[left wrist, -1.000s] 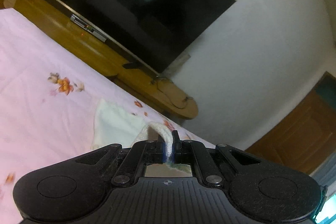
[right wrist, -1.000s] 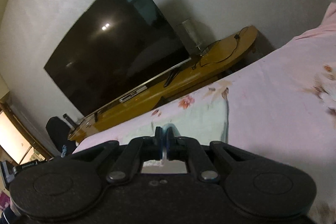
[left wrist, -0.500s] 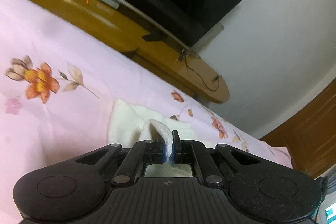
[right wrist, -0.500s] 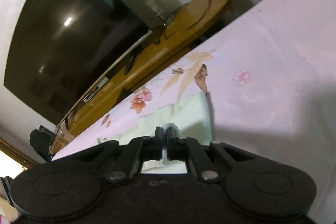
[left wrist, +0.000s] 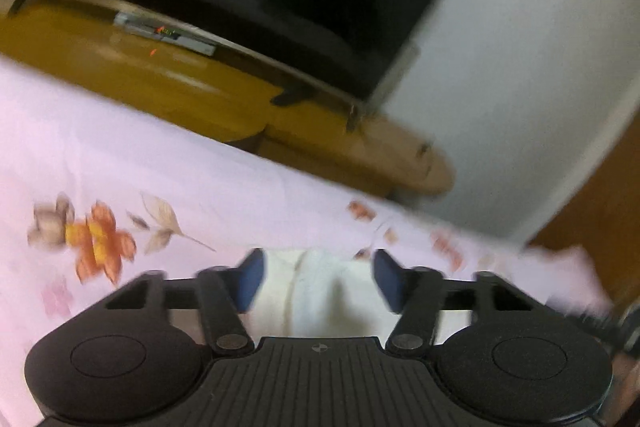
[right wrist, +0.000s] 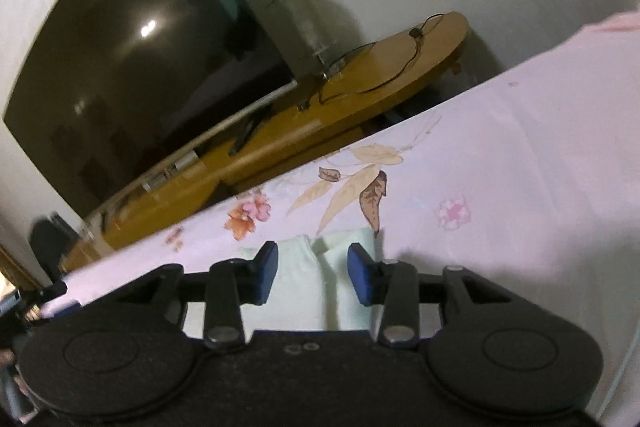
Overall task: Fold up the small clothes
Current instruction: 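Fold the hem toward the collar with both grippers and release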
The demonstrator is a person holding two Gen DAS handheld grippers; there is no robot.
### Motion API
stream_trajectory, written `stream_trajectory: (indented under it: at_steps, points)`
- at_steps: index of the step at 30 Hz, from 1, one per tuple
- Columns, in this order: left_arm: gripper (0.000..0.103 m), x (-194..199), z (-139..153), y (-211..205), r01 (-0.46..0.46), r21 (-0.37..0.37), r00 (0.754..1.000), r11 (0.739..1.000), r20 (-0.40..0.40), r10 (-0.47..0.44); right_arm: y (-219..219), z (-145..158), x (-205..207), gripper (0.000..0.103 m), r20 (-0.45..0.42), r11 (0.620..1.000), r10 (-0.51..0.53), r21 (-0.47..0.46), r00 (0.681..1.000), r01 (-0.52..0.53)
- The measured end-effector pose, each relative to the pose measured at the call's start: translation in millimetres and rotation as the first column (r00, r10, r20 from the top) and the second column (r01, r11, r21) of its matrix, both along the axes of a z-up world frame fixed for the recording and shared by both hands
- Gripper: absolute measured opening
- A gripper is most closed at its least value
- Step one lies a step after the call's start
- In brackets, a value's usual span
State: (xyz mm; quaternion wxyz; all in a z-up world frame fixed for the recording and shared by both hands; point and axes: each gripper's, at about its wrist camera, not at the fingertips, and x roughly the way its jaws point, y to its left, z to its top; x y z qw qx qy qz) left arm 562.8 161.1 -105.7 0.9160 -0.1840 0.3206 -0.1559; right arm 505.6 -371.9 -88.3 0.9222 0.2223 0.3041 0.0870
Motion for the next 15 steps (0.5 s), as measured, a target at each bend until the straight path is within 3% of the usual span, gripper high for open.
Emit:
stream_trajectory:
  at_steps: [3,8,12,13,15]
  points:
    - [0.05,12.0,1.0,-20.6,0.075,0.17,0.997,0.983,-0.006,-0.075,8.2,-0.8,12.9,0.036,-0.017,0.998,0.033,-0.046,0.999,-0.034]
    - [0.05,19.3,4.2,-33.6,0.129,0.292,0.991,0.948,-0.018,-0.129,16.0,-12.2,31.1,0.031,-0.056,0.991,0.095,-0.094,0.994,-0.1]
    - [0.05,13.1,6.5,-34.4,0.151,0.293,0.987,0.944,0.004,-0.159,27.2,-17.6,34.5,0.017,-0.07,0.976,0.129,-0.165,0.989,-0.139]
    - [0.05,16.6,4.1,-36.5,0.166,0.285,0.985,0.944,-0.005,-0.172,29.7,-17.5,33.1,0.008,-0.057,0.972,0.136,-0.186,0.989,-0.144]
    - [0.046,18.9,-0.4,-38.4,0.173,0.285,0.984,0.943,-0.018,-0.176,33.8,-18.8,31.2,0.007,-0.045,0.965,0.147,-0.213,0.988,-0.153]
